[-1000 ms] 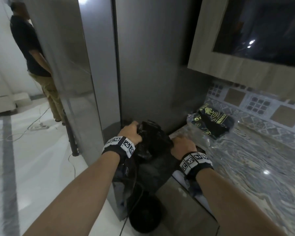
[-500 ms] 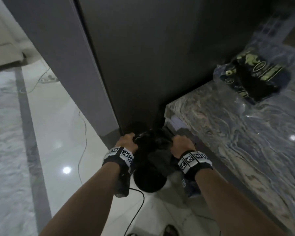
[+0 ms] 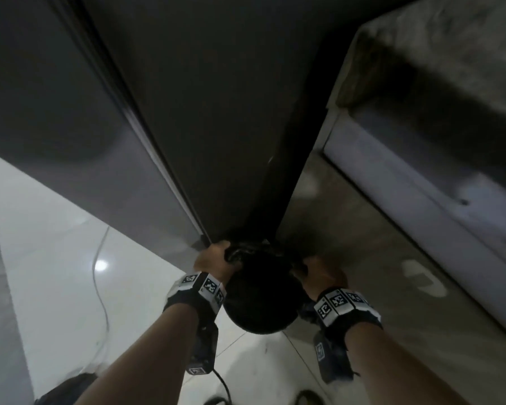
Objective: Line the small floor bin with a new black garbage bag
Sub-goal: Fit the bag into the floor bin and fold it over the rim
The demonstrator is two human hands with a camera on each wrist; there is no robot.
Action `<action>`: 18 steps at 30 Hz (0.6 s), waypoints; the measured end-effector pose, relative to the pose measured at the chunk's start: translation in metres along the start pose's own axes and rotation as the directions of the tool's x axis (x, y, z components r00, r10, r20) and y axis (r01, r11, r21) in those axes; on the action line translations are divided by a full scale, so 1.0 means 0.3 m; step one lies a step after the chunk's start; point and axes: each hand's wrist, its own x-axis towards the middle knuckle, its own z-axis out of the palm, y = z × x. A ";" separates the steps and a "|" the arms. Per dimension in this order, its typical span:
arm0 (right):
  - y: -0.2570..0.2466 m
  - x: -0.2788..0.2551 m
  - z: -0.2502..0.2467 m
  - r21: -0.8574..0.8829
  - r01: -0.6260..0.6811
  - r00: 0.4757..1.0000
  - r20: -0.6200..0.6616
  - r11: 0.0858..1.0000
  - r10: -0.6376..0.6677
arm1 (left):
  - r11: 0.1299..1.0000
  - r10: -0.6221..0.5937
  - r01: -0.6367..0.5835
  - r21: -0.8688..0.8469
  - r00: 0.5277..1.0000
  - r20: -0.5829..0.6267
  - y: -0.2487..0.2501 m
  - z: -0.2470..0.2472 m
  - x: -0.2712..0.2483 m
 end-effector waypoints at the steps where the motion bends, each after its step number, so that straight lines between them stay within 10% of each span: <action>1: 0.017 0.044 0.052 -0.014 -0.003 1.000 -0.014 1.000 0.003 | 1.000 -0.003 0.003 0.018 1.000 -0.006 -0.040 0.043 0.037; 10: 0.211 0.279 0.397 -0.010 -0.047 0.999 -0.028 0.999 0.047 | 0.980 -0.079 0.076 0.186 0.997 0.010 -0.279 0.369 0.177; 18: 0.273 0.181 0.454 0.032 -0.007 0.993 0.116 0.999 0.003 | 0.922 -0.076 0.040 0.386 0.994 0.078 -0.308 0.343 0.091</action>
